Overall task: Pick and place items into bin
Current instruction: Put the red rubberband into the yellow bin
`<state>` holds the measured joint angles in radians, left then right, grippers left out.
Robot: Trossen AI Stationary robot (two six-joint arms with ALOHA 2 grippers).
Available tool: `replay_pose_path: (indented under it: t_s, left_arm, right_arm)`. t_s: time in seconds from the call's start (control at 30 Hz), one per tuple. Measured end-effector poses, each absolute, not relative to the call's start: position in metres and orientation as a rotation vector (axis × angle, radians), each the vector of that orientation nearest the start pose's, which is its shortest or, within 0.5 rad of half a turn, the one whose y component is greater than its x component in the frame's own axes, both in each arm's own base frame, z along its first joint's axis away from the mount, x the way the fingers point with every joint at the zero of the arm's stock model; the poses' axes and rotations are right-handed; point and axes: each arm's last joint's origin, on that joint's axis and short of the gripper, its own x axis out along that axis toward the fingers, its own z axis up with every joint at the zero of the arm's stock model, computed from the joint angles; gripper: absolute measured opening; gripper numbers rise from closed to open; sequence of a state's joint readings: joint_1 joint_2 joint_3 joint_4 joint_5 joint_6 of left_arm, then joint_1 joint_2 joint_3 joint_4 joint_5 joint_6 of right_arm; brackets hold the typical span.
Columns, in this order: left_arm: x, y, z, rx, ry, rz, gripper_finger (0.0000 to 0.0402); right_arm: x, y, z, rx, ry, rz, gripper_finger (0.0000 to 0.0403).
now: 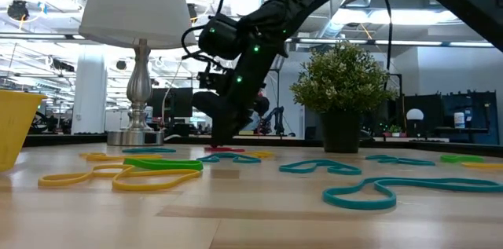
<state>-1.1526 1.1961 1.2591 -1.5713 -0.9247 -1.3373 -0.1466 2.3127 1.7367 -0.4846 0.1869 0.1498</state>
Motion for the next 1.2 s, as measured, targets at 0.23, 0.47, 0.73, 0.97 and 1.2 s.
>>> replay_pose_path:
  t_s: [0.23, 0.47, 0.73, 0.97, 1.2]
  left_arm:
    - [0.09, -0.146, 0.339, 0.019, 0.663, 0.308, 0.0088]
    - [0.09, -0.147, 0.339, 0.014, 0.662, 0.301, 0.0088]
    - [0.091, -0.147, 0.339, 0.014, 0.661, 0.3, 0.0088]
    - [0.091, -0.147, 0.34, 0.016, 0.654, 0.302, 0.0088]
    - [0.091, -0.147, 0.34, 0.012, 0.644, 0.306, 0.0088]
  right_arm:
    - [0.478, -0.077, 0.128, 0.154, 1.048, -0.339, 0.0098]
    - [0.484, -0.072, 0.109, 0.145, 1.043, -0.331, 0.0097]
    - [0.486, -0.064, 0.113, 0.107, 1.027, -0.333, 0.0024]
    - [0.487, -0.039, 0.133, 0.058, 0.98, -0.251, 0.0003]
    - [0.485, 0.03, 0.215, 0.004, 0.719, -0.003, 0.0002]
